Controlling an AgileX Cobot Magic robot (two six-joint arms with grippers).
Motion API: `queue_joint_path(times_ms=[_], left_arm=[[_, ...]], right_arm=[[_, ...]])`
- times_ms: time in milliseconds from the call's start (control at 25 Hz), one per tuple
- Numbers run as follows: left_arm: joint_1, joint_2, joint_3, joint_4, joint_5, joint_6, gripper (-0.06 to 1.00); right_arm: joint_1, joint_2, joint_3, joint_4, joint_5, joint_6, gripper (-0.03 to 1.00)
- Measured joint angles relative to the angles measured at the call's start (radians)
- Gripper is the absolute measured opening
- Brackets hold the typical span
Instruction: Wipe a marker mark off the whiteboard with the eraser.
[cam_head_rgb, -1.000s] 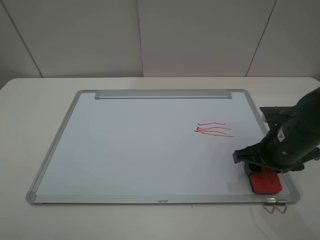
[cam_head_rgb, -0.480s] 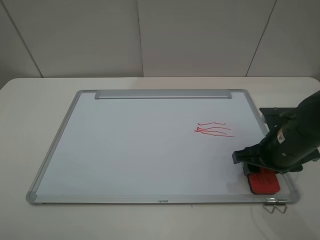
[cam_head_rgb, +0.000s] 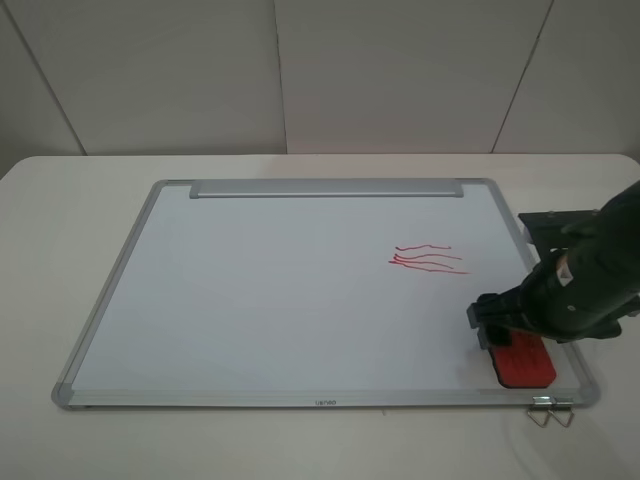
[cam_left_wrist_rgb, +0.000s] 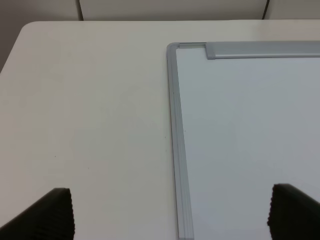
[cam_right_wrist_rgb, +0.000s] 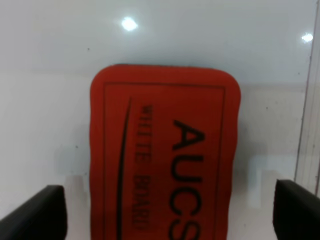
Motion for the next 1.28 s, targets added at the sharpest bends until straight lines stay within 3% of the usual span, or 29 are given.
queue_joint_path(times_ms=[200,560,880,1280], left_arm=[[0.000,0.000,0.000,0.000,0.000,0.000,0.77],[0.000,0.000,0.000,0.000,0.000,0.000,0.77],[0.000,0.000,0.000,0.000,0.000,0.000,0.77],[0.000,0.000,0.000,0.000,0.000,0.000,0.77]], right_arm=[[0.000,-0.160,-0.008,-0.002,0.034,-0.034,0.75],[0.000,-0.430,-0.164,0.129,0.328,-0.266,0.75],[-0.002,-0.641,-0.234,0.225,0.450,-0.333,0.75],[-0.155,-0.956,-0.234,0.230,0.570,-0.317,0.75]])
